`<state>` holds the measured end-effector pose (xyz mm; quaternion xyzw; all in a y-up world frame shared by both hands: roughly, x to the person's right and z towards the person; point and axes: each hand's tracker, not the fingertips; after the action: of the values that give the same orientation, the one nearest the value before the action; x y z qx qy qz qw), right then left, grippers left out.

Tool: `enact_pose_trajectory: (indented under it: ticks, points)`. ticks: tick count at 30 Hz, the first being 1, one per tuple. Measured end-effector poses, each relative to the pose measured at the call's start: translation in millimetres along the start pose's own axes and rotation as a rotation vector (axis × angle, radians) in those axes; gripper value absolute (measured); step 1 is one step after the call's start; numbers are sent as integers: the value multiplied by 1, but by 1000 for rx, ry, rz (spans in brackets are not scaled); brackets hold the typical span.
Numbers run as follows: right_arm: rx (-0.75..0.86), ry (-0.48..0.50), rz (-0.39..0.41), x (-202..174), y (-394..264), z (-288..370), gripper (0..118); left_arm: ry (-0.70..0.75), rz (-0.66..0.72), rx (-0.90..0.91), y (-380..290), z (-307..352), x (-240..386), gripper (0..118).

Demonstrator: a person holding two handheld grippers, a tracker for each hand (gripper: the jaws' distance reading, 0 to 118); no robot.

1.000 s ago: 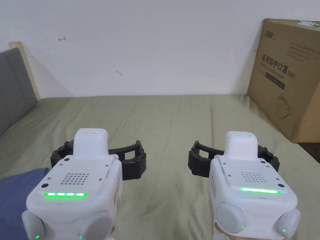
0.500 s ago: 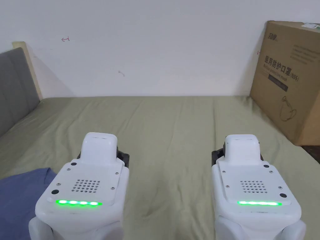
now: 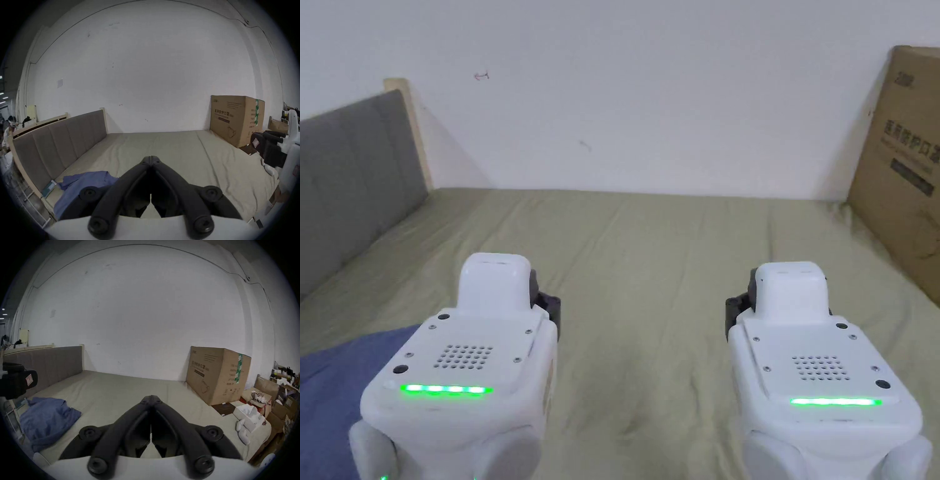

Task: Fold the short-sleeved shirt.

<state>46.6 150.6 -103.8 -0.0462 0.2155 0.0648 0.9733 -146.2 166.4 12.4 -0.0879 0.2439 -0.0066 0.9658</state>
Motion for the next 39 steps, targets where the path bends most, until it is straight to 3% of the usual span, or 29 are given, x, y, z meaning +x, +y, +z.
enact_pose_trajectory:
  ticks: [11,18,25,26,27,28,29,30,31,37,39]
  points:
    - [-55,387,-3,-101,8,-19,0,316,28,-17,-2,51,-102,0]
    - [-92,480,23,-132,2,-22,0,393,63,-69,-13,49,-134,0]
    - [-150,475,41,-130,-11,-32,0,310,150,-234,-49,-7,-144,3]
    - [-162,477,40,-130,-14,-36,0,327,152,-275,-58,-21,-144,14]
    - [-171,473,38,-129,-17,-38,0,322,149,-337,-67,-36,-147,35]
    - [-182,468,40,-129,-20,-39,0,318,137,-411,-76,-52,-150,67]
    - [-194,465,44,-129,-24,-43,0,288,149,-451,-88,-66,-153,90]
    - [-208,460,50,-129,-27,-47,0,255,172,-501,-102,-82,-154,105]
    - [-220,455,55,-129,-31,-50,0,227,189,-550,-112,-94,-157,112]
    - [-307,442,48,-134,-50,-76,0,154,310,-830,-178,-173,-169,111]
    - [-325,441,53,-136,-55,-83,0,184,275,-907,-197,-194,-168,111]
